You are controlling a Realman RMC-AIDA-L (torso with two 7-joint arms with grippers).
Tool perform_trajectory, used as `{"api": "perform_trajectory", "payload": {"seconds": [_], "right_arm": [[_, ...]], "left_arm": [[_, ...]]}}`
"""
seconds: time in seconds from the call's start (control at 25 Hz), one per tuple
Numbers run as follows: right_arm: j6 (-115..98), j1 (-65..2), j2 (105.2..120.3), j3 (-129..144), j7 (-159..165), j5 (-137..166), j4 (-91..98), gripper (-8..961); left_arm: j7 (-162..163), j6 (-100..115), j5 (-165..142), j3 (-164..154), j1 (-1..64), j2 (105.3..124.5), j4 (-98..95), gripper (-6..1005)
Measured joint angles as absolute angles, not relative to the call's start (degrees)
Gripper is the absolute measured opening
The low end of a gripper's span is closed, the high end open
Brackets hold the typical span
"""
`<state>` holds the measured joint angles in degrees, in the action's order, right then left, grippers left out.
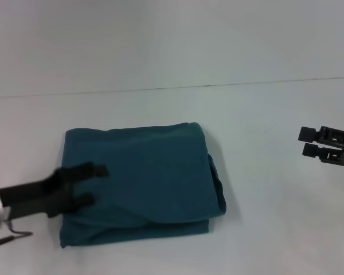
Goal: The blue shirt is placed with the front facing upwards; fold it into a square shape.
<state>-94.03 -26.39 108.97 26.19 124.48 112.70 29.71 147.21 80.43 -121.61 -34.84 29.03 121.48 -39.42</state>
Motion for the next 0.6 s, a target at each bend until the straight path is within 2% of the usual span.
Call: {"api": "perform_trajectory", "payload": {"seconds": [0.2,0.4,0.52,0.6], "right_arm": [[-94.04,-26.34,108.98,26.45,124.34,112.84,29.70,855],[-95.02,-26.14,108.60,27.20,123.62,112.96,30.21,855],[-95.62,-26.44,108.45,30.83,117.63,113.51,30.84,855],[-95.82,-26.71,109.20,34.31,109.73,114.77,31.96,855]], "left_arm": [[145.78,79.12,-121.23,-37.85,29.87,120.96,-36.51,899],[140.67,88.19,-116.77,-34.10,27.60,121.16,-43.57,930],[131.10,96.07,-115.33,-32.07,26.03,120.62,-47.55,936],[119.83,102.09,-115.31,-31.38,25.19,120.25,-48.24,936]]}}
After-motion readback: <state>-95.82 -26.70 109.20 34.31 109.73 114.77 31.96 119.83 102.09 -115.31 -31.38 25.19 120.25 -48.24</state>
